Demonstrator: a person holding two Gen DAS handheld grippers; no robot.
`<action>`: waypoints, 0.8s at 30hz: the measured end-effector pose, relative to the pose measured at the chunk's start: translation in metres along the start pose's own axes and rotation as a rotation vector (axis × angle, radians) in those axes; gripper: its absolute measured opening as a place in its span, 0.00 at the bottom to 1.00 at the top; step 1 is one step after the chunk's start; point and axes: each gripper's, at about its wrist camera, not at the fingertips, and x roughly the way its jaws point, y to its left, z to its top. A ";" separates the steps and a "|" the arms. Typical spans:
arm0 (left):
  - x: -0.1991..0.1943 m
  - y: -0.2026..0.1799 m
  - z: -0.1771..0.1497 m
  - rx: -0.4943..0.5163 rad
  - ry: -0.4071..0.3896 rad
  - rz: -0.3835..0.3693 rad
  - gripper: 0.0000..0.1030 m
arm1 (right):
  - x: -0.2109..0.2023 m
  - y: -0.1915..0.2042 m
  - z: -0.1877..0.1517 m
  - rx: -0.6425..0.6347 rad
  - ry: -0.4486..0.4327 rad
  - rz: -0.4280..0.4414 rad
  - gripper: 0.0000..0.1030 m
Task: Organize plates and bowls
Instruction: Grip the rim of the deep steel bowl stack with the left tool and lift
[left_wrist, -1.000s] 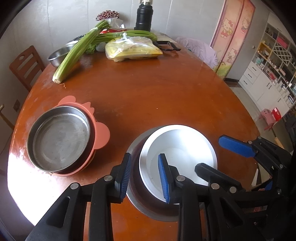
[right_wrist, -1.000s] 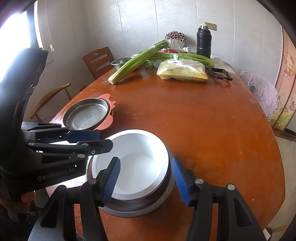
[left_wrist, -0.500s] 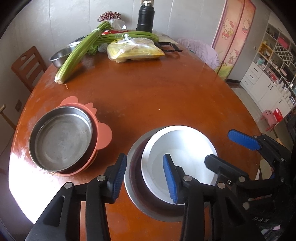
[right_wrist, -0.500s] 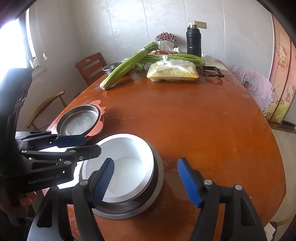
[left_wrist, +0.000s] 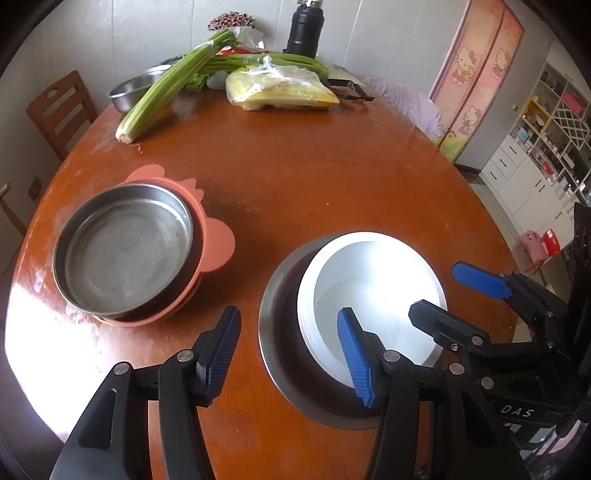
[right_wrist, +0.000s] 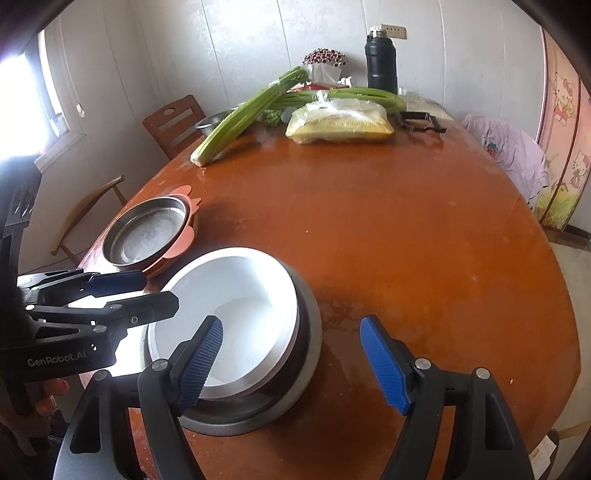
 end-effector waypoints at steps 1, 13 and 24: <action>0.001 0.000 -0.001 -0.003 0.002 -0.002 0.55 | 0.002 0.000 -0.001 0.002 0.004 0.000 0.74; 0.010 0.003 -0.009 -0.021 0.026 -0.031 0.59 | 0.017 0.001 -0.006 -0.004 0.059 0.013 0.74; 0.024 0.002 -0.010 -0.021 0.063 -0.039 0.59 | 0.024 0.003 -0.010 -0.015 0.090 0.040 0.74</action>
